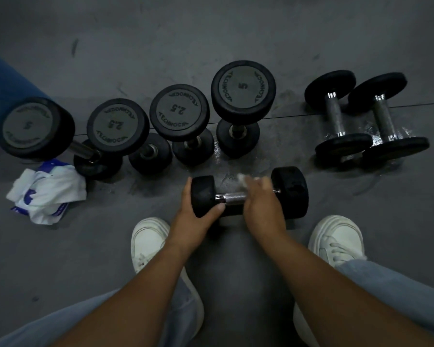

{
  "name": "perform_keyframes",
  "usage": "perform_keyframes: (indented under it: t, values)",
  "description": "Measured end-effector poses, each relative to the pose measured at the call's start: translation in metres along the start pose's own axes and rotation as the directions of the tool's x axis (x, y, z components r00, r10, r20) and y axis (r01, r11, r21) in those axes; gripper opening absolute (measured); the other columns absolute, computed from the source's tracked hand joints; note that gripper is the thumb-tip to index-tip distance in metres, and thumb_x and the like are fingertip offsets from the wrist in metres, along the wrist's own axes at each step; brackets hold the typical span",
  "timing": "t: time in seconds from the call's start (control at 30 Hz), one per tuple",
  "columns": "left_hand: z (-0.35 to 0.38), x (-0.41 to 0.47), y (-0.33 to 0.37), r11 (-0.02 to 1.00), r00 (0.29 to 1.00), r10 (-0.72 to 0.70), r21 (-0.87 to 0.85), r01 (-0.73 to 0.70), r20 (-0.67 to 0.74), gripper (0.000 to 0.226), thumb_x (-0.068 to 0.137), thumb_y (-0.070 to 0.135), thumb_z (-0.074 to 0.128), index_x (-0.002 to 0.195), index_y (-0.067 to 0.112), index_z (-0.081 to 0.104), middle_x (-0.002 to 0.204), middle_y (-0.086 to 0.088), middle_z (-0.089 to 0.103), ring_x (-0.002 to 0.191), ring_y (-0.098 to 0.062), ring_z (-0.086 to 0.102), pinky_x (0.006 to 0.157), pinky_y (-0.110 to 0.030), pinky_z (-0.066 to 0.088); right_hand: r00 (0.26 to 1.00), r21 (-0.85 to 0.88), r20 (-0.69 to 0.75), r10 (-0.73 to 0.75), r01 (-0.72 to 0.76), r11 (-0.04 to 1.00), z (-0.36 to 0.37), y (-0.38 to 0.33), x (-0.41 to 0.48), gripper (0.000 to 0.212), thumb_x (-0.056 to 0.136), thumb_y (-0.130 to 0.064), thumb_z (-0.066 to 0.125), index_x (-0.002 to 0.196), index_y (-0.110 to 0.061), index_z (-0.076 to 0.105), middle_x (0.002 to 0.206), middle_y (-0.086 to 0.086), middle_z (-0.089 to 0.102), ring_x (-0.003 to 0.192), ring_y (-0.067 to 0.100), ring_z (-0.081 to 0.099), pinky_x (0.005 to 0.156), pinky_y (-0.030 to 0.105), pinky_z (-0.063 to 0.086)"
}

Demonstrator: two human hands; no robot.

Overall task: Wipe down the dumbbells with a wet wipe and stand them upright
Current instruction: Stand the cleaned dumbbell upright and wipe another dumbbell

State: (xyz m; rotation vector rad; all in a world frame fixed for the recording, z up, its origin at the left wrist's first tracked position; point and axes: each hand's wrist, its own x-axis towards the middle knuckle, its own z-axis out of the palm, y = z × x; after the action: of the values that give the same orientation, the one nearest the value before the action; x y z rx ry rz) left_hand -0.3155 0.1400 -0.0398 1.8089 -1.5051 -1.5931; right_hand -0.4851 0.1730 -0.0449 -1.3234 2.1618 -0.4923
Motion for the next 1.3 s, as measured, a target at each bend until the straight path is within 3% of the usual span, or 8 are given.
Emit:
perform_keyframes:
  t: [0.27, 0.4, 0.53, 0.67, 0.77, 0.87, 0.97, 1.3]
  values:
    - [0.008, 0.000, 0.009, 0.984, 0.989, 0.122, 0.141, -0.109, -0.084, 0.089, 0.087, 0.041, 0.072, 0.155, 0.041, 0.014, 0.149, 0.005, 0.039, 0.135, -0.012, 0.041, 0.106, -0.024, 0.033, 0.999, -0.033, 0.009, 0.035, -0.035, 0.999, -0.001, 0.003, -0.002, 0.047, 0.094, -0.011, 0.045, 0.138, -0.027, 0.049, 0.120, 0.006, 0.045, 0.093, 0.030, 0.061, 0.083, 0.040, 0.052]
    - [0.023, -0.004, 0.023, 0.588, 0.921, 0.388, 0.778, -0.222, -0.030, 0.075, 0.087, 0.036, 0.064, 0.152, 0.029, 0.027, 0.163, -0.013, 0.008, 0.145, -0.039, 0.022, 0.112, -0.051, 0.031, 0.999, -0.081, 0.036, 0.017, -0.014, 0.997, -0.005, 0.003, -0.003, 0.043, 0.097, -0.016, 0.044, 0.138, -0.026, 0.046, 0.119, 0.006, 0.043, 0.091, 0.031, 0.062, 0.081, 0.038, 0.051]
    - [0.017, -0.001, 0.024, 0.385, 0.959, 0.243, 0.894, -0.230, 0.142, 0.098, 0.078, 0.041, 0.073, 0.154, 0.031, 0.012, 0.162, -0.012, -0.005, 0.145, -0.040, 0.012, 0.115, -0.049, 0.030, 0.999, -0.120, 0.029, 0.043, -0.039, 0.992, -0.003, -0.001, -0.001, 0.048, 0.096, -0.011, 0.043, 0.141, -0.026, 0.038, 0.119, 0.006, 0.041, 0.092, 0.027, 0.061, 0.080, 0.039, 0.052]
    - [0.013, 0.001, 0.027, 0.403, 0.951, 0.257, 0.875, -0.269, 0.174, 0.091, 0.084, 0.027, 0.068, 0.153, 0.032, 0.009, 0.161, -0.011, -0.006, 0.141, -0.039, 0.016, 0.110, -0.045, 0.037, 0.982, 0.007, 0.137, -0.134, 0.134, 0.991, 0.005, -0.011, -0.008, 0.050, 0.092, -0.010, 0.043, 0.139, -0.028, 0.045, 0.116, 0.006, 0.044, 0.090, 0.030, 0.060, 0.080, 0.039, 0.052]
    - [0.014, 0.005, 0.024, 0.431, 0.947, 0.277, 0.859, -0.275, 0.164, 0.100, 0.074, 0.028, 0.077, 0.151, 0.031, 0.014, 0.159, -0.011, 0.000, 0.138, -0.038, 0.019, 0.111, -0.044, 0.037, 0.989, 0.019, -0.051, 0.139, -0.138, 0.990, 0.001, -0.004, -0.008, 0.050, 0.094, -0.009, 0.041, 0.142, -0.025, 0.038, 0.125, 0.006, 0.042, 0.095, 0.030, 0.061, 0.085, 0.039, 0.049]
    - [0.013, 0.008, 0.021, 0.448, 0.944, 0.285, 0.847, -0.287, 0.169, 0.102, 0.071, 0.027, 0.078, 0.152, 0.029, 0.016, 0.158, -0.011, 0.003, 0.136, -0.039, 0.023, 0.111, -0.044, 0.038, 0.987, -0.059, 0.161, -0.012, 0.022, 0.998, 0.003, -0.007, -0.017, 0.049, 0.096, -0.012, 0.039, 0.143, -0.028, 0.037, 0.122, 0.006, 0.042, 0.092, 0.033, 0.061, 0.081, 0.040, 0.049]
    - [0.011, 0.013, 0.024, 0.473, 0.939, 0.288, 0.826, -0.308, 0.185, 0.105, 0.067, 0.027, 0.078, 0.153, 0.028, 0.017, 0.158, -0.013, 0.007, 0.133, -0.040, 0.028, 0.109, -0.043, 0.037, 0.995, 0.034, 0.002, 0.100, -0.100, 0.994, -0.002, -0.002, -0.008, 0.040, 0.099, -0.019, 0.037, 0.137, -0.031, 0.043, 0.120, 0.004, 0.047, 0.092, 0.030, 0.061, 0.086, 0.040, 0.050]
    - [0.012, 0.008, 0.029, 0.563, 0.965, 0.226, 0.791, -0.238, 0.130, 0.105, 0.072, 0.036, 0.079, 0.154, 0.034, 0.013, 0.162, -0.005, 0.001, 0.126, -0.038, 0.044, 0.096, -0.044, 0.047, 0.993, -0.370, 0.119, -0.008, 0.052, 0.927, -0.010, -0.002, 0.001, 0.043, 0.096, -0.015, 0.046, 0.139, -0.016, 0.039, 0.124, 0.009, 0.040, 0.094, 0.028, 0.062, 0.075, 0.038, 0.052]
